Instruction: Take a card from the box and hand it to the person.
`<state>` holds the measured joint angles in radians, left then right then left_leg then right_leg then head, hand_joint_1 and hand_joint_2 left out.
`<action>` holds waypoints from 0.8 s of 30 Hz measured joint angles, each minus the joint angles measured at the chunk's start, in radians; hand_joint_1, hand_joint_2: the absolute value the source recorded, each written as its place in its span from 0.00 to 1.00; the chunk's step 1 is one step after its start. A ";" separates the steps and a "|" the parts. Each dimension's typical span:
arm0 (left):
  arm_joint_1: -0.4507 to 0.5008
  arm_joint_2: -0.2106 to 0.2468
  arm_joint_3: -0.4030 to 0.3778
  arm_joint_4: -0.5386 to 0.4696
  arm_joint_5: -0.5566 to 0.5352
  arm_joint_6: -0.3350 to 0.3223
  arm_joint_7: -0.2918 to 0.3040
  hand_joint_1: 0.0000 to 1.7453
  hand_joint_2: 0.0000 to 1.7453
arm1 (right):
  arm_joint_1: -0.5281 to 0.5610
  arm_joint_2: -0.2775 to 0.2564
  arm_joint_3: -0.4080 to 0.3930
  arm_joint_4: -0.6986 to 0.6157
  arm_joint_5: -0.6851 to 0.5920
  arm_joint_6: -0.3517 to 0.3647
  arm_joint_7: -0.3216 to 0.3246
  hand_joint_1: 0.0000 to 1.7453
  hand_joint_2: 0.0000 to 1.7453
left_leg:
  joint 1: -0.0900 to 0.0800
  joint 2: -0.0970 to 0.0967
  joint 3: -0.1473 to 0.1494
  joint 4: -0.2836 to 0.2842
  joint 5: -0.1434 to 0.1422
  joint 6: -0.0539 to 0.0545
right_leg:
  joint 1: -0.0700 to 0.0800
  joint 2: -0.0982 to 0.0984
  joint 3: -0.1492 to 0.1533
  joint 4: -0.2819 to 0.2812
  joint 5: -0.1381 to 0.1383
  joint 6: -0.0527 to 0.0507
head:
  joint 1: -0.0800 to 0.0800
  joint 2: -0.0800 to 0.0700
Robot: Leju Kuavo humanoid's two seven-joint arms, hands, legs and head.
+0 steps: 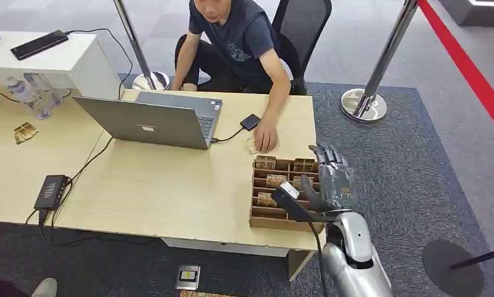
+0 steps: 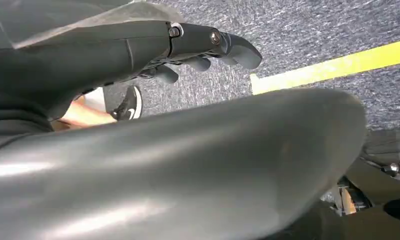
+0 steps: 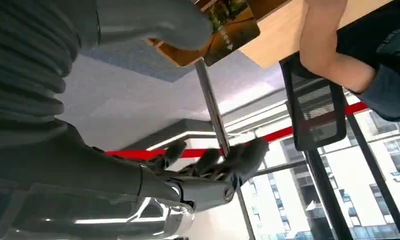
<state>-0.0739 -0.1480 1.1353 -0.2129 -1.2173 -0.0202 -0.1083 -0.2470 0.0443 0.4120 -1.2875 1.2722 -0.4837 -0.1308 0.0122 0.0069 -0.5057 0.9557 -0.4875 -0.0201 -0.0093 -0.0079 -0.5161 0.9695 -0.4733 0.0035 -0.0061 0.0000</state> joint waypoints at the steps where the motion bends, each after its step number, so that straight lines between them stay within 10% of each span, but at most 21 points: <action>1: 0.000 0.000 0.000 0.001 0.000 0.000 0.000 0.00 0.00 | -0.004 0.000 0.003 0.008 -0.005 0.001 -0.002 0.75 1.00 | 0.000 0.000 0.000 0.000 0.000 0.000 | 0.000 0.000 0.000 0.000 0.000 0.000 | 0.000 0.000; 17: 0.006 0.009 0.017 0.006 0.010 0.000 0.008 0.00 0.00 | -0.034 0.009 0.007 0.099 -0.041 -0.010 -0.012 0.43 1.00 | 0.000 0.000 0.000 0.000 0.000 0.000 | 0.000 0.000 0.000 0.000 0.000 0.000 | 0.000 0.000; 24: 0.007 0.014 0.020 0.006 0.010 0.000 0.004 0.00 0.00 | -0.036 0.010 0.007 0.124 -0.047 -0.015 -0.016 0.45 1.00 | 0.000 0.000 0.000 0.000 0.000 0.000 | 0.000 0.000 0.000 0.000 0.000 0.000 | 0.000 0.000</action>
<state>-0.0664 -0.1339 1.1555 -0.2064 -1.2070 -0.0206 -0.1041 -0.2831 0.0538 0.4189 -1.1631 1.2249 -0.4986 -0.1469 0.0122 0.0068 -0.5061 0.9557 -0.4876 -0.0201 -0.0093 -0.0079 -0.5165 0.9694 -0.4733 0.0034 -0.0057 0.0000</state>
